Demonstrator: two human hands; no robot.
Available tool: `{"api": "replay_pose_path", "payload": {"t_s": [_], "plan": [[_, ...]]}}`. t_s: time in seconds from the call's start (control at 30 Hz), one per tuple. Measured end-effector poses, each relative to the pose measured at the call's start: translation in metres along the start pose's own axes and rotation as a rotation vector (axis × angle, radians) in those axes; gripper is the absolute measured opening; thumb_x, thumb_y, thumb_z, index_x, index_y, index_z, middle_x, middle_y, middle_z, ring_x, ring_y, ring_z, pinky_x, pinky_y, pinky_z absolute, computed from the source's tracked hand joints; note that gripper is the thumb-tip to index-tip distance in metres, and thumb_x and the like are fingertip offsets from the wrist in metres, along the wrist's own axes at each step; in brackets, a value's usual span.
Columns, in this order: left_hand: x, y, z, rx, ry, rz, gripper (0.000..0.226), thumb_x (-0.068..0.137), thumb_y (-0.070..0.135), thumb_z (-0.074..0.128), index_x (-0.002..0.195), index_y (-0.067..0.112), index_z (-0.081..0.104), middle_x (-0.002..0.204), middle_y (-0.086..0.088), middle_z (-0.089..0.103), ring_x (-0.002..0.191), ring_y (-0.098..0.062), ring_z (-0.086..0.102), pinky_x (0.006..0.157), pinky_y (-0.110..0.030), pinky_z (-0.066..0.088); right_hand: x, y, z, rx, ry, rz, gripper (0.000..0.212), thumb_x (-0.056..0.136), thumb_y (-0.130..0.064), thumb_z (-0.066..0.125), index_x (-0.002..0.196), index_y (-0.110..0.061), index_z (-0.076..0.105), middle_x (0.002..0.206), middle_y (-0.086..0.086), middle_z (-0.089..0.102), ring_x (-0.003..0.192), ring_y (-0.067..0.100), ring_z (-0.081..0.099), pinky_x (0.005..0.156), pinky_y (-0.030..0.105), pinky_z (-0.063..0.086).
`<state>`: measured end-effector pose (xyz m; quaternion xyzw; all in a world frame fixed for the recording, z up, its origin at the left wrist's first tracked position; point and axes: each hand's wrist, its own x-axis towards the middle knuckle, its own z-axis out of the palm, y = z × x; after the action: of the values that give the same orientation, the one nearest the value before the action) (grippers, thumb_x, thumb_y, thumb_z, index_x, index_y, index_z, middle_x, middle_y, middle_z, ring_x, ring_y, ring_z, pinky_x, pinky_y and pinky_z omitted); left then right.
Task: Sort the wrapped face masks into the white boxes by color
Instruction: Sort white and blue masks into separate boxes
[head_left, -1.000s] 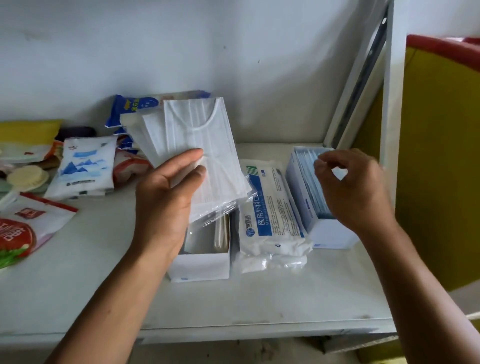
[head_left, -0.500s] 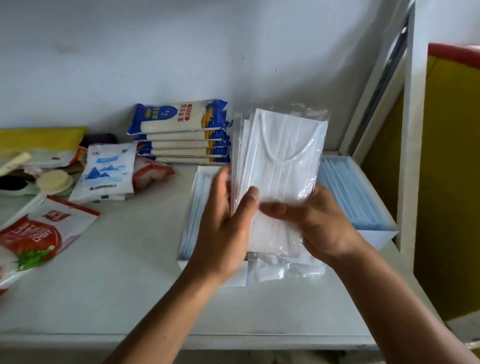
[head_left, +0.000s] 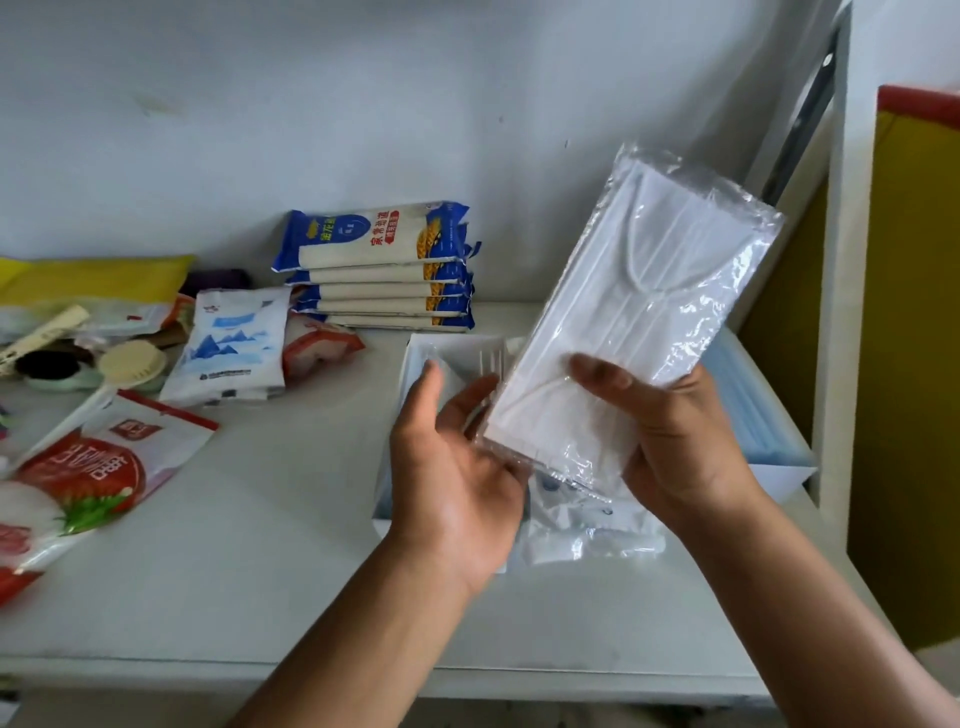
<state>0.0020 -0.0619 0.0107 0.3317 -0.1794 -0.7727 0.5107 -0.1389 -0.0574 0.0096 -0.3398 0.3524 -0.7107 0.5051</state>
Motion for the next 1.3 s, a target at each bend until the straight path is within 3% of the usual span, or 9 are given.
{"api": "replay_pose_path", "payload": {"t_s": [0.2, 0.3, 0.47, 0.6, 0.7, 0.8, 0.97, 1.1, 1.3], "plan": [[0.005, -0.009, -0.001, -0.059, 0.013, 0.032, 0.067, 0.095, 0.058, 0.04, 0.121, 0.003, 0.067, 0.117, -0.022, 0.07, 0.113, -0.037, 0.066, 0.104, -0.048, 0.046, -0.003, 0.005, 0.002, -0.11, -0.064, 0.013, 0.039, 0.072, -0.001, 0.077, 0.11, -0.007, 0.069, 0.108, 0.012, 0.075, 0.104, 0.03, 0.071, 0.085, 0.038, 0.057], [0.011, 0.005, -0.005, 0.239, -0.042, 0.208, 0.05, 0.089, 0.055, 0.055, 0.099, 0.008, 0.07, 0.099, -0.012, 0.072, 0.094, -0.028, 0.069, 0.087, -0.04, 0.052, 0.001, 0.0, 0.0, -0.084, -0.028, 0.019, 0.037, 0.071, -0.002, 0.072, 0.108, -0.008, 0.07, 0.108, 0.01, 0.076, 0.103, 0.028, 0.072, 0.083, 0.036, 0.057], [0.013, 0.027, -0.019, 0.909, -0.367, 0.342, 0.037, 0.078, 0.031, 0.076, 0.112, 0.015, 0.071, 0.106, -0.006, 0.077, 0.103, -0.026, 0.072, 0.097, -0.052, 0.053, -0.002, 0.003, 0.001, -0.102, -0.169, 0.098, 0.039, 0.078, 0.003, 0.068, 0.117, 0.006, 0.065, 0.113, 0.025, 0.071, 0.105, 0.04, 0.07, 0.088, 0.045, 0.057], [0.011, 0.04, -0.02, 0.896, -0.17, 0.441, 0.026, 0.074, 0.01, 0.08, 0.099, 0.011, 0.073, 0.092, -0.005, 0.079, 0.089, -0.025, 0.076, 0.081, -0.039, 0.06, 0.0, 0.01, 0.003, -0.174, -0.23, 0.149, 0.034, 0.084, -0.019, 0.071, 0.112, -0.001, 0.067, 0.108, 0.015, 0.073, 0.102, 0.032, 0.069, 0.089, 0.042, 0.055], [0.019, 0.079, -0.035, 0.828, 0.056, 0.578, 0.018, 0.075, 0.006, 0.08, 0.087, 0.018, 0.073, 0.084, 0.006, 0.079, 0.083, -0.014, 0.075, 0.077, -0.032, 0.059, 0.006, 0.009, -0.007, -0.595, -0.138, 0.0, 0.031, 0.084, -0.041, 0.061, 0.101, -0.018, 0.071, 0.099, -0.003, 0.074, 0.099, 0.013, 0.069, 0.084, 0.029, 0.049], [0.021, 0.108, -0.051, 0.872, 0.144, 0.644, 0.023, 0.072, 0.008, 0.08, 0.09, 0.021, 0.075, 0.087, 0.012, 0.078, 0.087, -0.013, 0.074, 0.085, -0.034, 0.056, 0.0, 0.02, -0.008, -0.929, -0.368, -0.117, 0.03, 0.092, -0.033, 0.051, 0.109, -0.021, 0.073, 0.111, -0.013, 0.071, 0.109, 0.0, 0.062, 0.09, 0.018, 0.047], [0.02, 0.11, -0.054, 1.103, 0.208, 0.635, 0.043, 0.06, 0.021, 0.082, 0.101, 0.024, 0.07, 0.098, 0.01, 0.076, 0.09, -0.015, 0.072, 0.082, -0.033, 0.055, -0.007, 0.043, -0.006, -1.257, -0.694, -0.229, 0.029, 0.095, -0.031, 0.05, 0.102, -0.021, 0.076, 0.115, -0.008, 0.07, 0.119, -0.001, 0.055, 0.122, 0.03, 0.016], [0.016, 0.095, -0.046, 1.315, 0.206, 0.655, 0.04, 0.066, 0.018, 0.081, 0.101, 0.025, 0.065, 0.096, 0.01, 0.072, 0.085, -0.013, 0.069, 0.075, -0.031, 0.055, -0.009, 0.041, -0.008, -1.477, -0.58, -0.386, 0.035, 0.094, -0.045, 0.048, 0.085, -0.025, 0.076, 0.093, -0.015, 0.067, 0.111, 0.018, 0.055, 0.111, 0.042, 0.032], [0.015, 0.068, -0.035, 1.664, 0.265, 0.669, 0.036, 0.072, 0.02, 0.074, 0.103, 0.019, 0.057, 0.092, 0.005, 0.056, 0.08, -0.017, 0.059, 0.059, -0.025, 0.044, -0.005, 0.044, -0.009, -1.372, -0.603, -0.427, 0.033, 0.096, -0.037, 0.053, 0.078, -0.017, 0.073, 0.082, -0.009, 0.069, 0.087, 0.013, 0.061, 0.106, 0.037, 0.035]]}}
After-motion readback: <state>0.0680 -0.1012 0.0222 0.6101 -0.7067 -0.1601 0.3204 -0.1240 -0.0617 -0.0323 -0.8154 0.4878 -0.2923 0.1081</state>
